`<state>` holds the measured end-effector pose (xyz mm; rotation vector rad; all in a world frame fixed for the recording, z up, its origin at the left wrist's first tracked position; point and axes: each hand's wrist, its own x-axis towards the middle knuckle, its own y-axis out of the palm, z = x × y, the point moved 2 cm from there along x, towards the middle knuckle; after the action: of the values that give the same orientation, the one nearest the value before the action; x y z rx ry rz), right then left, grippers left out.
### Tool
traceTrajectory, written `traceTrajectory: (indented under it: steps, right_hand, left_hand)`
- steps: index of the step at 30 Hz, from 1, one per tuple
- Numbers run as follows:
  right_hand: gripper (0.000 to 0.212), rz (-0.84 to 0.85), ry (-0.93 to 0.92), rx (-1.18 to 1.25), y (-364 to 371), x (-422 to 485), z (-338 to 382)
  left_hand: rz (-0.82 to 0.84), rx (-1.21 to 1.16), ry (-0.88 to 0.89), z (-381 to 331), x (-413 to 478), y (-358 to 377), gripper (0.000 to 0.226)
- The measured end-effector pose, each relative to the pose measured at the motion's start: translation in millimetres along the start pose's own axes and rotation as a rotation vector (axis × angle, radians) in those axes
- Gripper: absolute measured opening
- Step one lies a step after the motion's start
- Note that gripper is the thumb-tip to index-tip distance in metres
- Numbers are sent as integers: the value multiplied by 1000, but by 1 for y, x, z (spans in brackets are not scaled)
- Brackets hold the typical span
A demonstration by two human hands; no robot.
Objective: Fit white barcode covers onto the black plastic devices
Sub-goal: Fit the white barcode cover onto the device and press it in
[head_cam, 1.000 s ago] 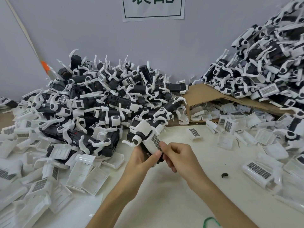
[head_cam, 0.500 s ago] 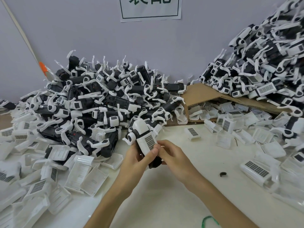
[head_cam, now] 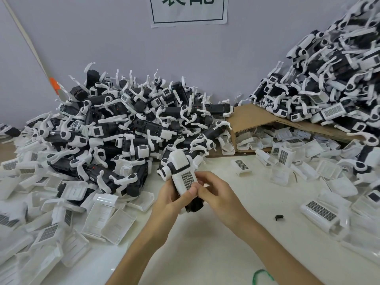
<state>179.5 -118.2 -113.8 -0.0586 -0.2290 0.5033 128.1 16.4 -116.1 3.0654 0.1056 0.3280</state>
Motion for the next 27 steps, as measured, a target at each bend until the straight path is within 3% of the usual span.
traceTrajectory:
  steps: [3,5,7,11,15,18,27]
  right_hand:
    - [47,-127,-117,-241,-7,-1,4]
    - [63,-169,-255,-376,-11,-3,7]
    - [64,-165,-355,-418,-14,-4,10]
    - [56,-24,-351,-326,-13,-5,11]
    - [70,32,-351,-423,-10,-5,7]
    - [66,15,-387,-437,-14,-3,7]
    - [52,40,-397,-403,-20,1,6]
  left_hand:
    - [-49,45,41,0,0,1,21]
    - [-164,229,68,4,-1,-2,29]
    - [-244,458,143,5,-2,-4,31]
    - [-210,714,297,2,0,-4,37]
    - [-177,759,260,6,-2,-8,43]
    - [-127,756,243,7,-2,-10,31]
    - [7,793,160,10,1,-13,26]
